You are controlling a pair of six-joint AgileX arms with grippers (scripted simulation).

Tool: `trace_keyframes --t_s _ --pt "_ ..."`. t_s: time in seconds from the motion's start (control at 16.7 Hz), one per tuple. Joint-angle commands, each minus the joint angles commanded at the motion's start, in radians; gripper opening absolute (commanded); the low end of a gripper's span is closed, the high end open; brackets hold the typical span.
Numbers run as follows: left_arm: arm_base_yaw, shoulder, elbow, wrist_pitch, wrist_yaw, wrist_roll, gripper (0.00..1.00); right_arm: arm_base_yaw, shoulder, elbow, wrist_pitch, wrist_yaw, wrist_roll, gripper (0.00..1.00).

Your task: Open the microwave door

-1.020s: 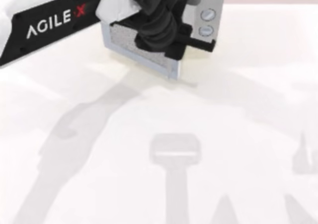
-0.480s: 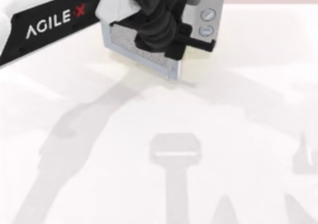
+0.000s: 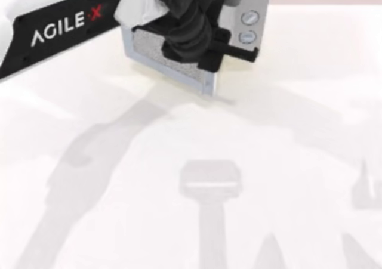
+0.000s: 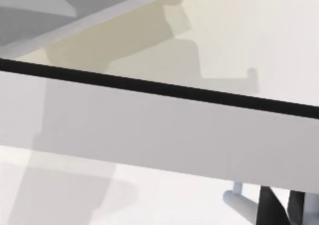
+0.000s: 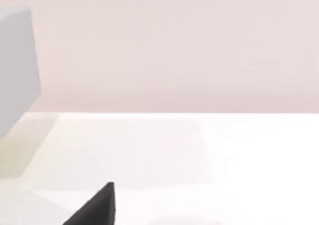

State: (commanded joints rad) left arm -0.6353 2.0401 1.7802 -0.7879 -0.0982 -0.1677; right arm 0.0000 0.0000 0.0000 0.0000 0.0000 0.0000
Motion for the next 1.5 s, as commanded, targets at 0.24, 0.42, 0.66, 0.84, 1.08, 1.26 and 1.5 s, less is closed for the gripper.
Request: trace_keyframes --t_s 0.24,0.42,0.66,0.84,1.08,1.26,1.5 --pt "0.003 -0.020 -0.033 0.012 0.022 0.028 0.00 0.000 0.000 0.000 0.000 0.000 0.000 1.00" --pt "0.023 -0.067 -0.094 0.037 0.056 0.095 0.00 0.000 0.000 0.000 0.000 0.000 0.000 1.00" --pt "0.032 -0.086 -0.124 0.046 0.072 0.126 0.00 0.000 0.000 0.000 0.000 0.000 0.000 1.00" --pt "0.032 -0.086 -0.124 0.046 0.072 0.126 0.00 0.000 0.000 0.000 0.000 0.000 0.000 1.00" --pt "0.032 -0.086 -0.124 0.046 0.072 0.126 0.00 0.000 0.000 0.000 0.000 0.000 0.000 1.00" --pt "0.032 -0.086 -0.124 0.046 0.072 0.126 0.00 0.000 0.000 0.000 0.000 0.000 0.000 1.00" --pt "0.032 -0.086 -0.124 0.046 0.072 0.126 0.00 0.000 0.000 0.000 0.000 0.000 0.000 1.00"
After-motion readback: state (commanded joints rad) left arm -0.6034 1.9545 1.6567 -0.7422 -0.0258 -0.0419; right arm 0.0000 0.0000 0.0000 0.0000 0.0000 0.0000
